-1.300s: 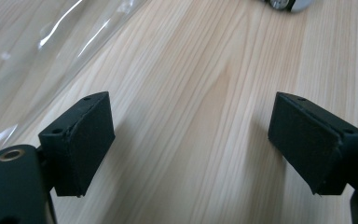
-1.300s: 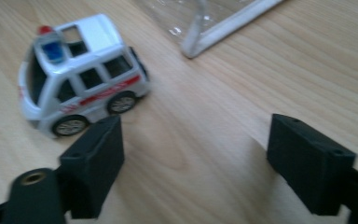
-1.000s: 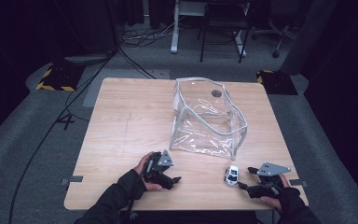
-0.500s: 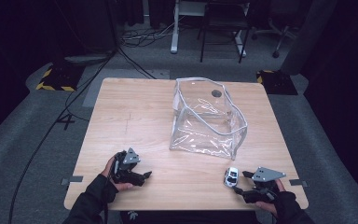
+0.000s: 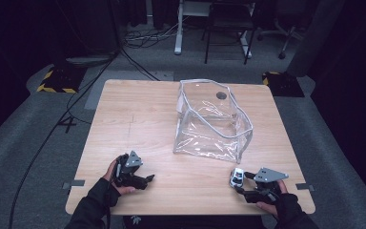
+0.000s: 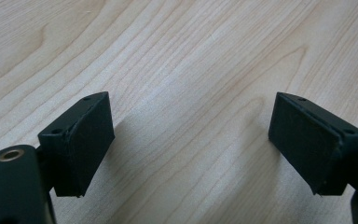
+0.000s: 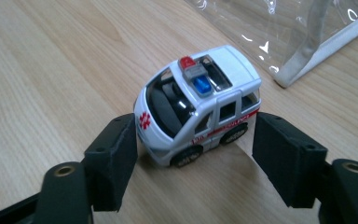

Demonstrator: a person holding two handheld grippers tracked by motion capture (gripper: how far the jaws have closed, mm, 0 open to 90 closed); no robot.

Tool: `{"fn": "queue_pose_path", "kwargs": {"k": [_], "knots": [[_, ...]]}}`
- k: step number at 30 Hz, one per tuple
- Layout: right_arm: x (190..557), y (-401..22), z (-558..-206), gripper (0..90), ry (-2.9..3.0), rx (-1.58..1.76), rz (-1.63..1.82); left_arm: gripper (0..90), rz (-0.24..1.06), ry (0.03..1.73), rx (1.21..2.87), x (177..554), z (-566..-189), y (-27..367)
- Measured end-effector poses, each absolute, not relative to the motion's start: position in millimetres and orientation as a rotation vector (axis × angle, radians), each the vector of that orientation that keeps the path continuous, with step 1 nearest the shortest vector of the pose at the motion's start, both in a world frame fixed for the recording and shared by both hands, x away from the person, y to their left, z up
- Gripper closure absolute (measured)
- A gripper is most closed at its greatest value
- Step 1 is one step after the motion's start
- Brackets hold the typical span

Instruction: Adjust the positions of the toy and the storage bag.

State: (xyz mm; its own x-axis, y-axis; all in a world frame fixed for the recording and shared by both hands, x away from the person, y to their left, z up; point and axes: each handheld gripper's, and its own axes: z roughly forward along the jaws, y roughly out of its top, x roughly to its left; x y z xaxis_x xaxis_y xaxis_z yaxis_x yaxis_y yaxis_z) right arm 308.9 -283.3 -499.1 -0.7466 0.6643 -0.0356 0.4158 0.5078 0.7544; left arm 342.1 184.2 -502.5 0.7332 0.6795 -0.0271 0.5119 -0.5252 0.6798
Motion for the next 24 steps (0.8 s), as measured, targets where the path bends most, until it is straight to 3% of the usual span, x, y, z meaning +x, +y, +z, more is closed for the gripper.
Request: {"fn": "queue_pose_path", "kwargs": {"k": [7, 13, 24], "knots": [[308, -263, -500, 24.0, 2.414, 0.966, 1.055, 14.4, 0.315, 0.896, 2.246, 342, -503, 184], [312, -238, -501, 25.1, 2.429, 0.913, 1.051, 14.4, 0.316, 0.894, 2.246, 342, -503, 184], [315, -258, -501, 22.0, 2.399, 0.927, 1.036, 14.4, 0.316, 0.894, 2.246, 342, -503, 184]]}}
